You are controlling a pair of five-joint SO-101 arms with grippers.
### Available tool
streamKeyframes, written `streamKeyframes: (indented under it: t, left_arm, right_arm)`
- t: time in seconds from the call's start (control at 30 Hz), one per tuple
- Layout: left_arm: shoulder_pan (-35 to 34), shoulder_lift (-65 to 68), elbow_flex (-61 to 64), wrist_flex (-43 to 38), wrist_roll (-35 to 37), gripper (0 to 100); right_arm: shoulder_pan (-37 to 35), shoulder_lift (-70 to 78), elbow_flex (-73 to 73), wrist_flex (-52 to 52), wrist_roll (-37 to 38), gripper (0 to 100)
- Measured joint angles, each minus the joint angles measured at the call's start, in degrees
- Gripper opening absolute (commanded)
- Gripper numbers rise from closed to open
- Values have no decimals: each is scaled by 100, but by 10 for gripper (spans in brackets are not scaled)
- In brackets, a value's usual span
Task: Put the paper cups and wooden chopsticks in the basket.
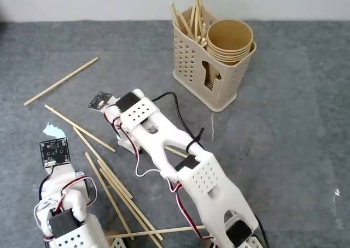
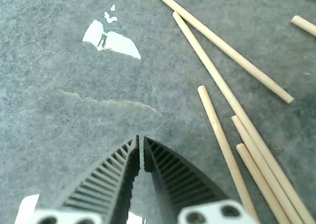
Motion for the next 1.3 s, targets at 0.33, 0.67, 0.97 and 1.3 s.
streamKeyframes:
  t: [0.33, 0.67, 0.97, 1.3]
  left_arm:
    - [0, 0, 0, 0, 0, 14]
    - [0, 0, 0, 0, 0, 14]
    - [0, 0, 0, 0, 0, 14]
    - [0, 0, 0, 0, 0, 14]
  right_arm:
    - [220, 158, -105, -9, 316, 154]
    - [431, 149, -114, -26, 343, 24]
    - [510, 114, -114, -26, 343, 13]
    - [457, -765, 9, 519, 343, 8]
